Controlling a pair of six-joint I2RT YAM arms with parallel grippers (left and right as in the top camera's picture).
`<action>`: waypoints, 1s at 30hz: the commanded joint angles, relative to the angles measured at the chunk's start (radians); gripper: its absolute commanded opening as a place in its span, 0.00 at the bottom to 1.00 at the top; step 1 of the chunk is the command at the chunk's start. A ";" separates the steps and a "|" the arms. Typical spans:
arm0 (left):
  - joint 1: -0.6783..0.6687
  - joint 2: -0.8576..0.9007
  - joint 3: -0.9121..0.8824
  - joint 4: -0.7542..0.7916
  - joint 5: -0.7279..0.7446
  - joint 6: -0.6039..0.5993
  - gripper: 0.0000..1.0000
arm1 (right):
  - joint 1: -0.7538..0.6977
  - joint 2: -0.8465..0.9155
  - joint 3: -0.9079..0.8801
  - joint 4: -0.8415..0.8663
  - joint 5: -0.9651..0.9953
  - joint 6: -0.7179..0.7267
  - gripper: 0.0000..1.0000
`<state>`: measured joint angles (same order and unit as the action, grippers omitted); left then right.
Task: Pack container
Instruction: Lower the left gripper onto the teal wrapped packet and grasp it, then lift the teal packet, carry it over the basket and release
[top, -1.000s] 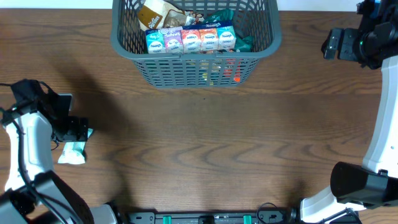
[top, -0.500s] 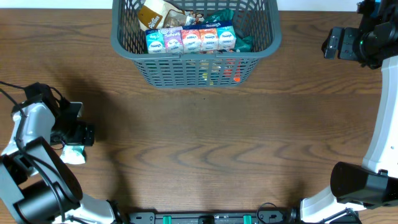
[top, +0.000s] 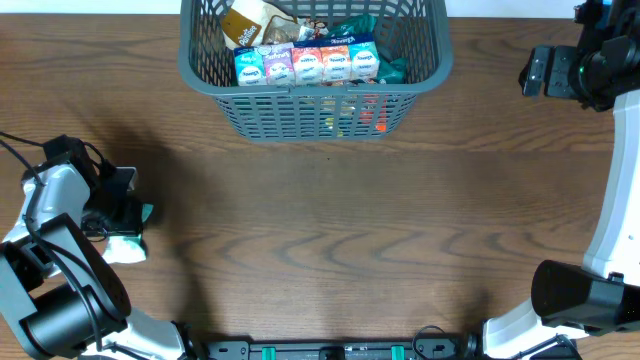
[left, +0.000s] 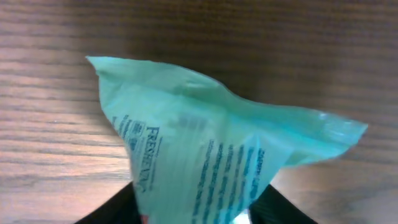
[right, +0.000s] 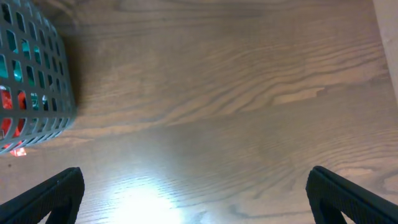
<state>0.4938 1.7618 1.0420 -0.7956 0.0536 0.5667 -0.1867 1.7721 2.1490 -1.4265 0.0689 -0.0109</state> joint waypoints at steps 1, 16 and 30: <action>0.005 0.006 -0.007 -0.003 0.019 -0.003 0.39 | -0.009 0.008 -0.003 -0.006 0.014 -0.014 0.99; -0.053 -0.018 0.122 -0.066 0.146 -0.143 0.06 | -0.009 0.008 -0.003 -0.008 0.013 -0.021 0.99; -0.321 -0.019 0.970 -0.311 0.145 -0.288 0.06 | -0.009 0.008 -0.003 -0.011 0.009 -0.021 0.99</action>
<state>0.2272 1.7596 1.8587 -1.1000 0.1837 0.3153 -0.1867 1.7721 2.1490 -1.4330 0.0723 -0.0143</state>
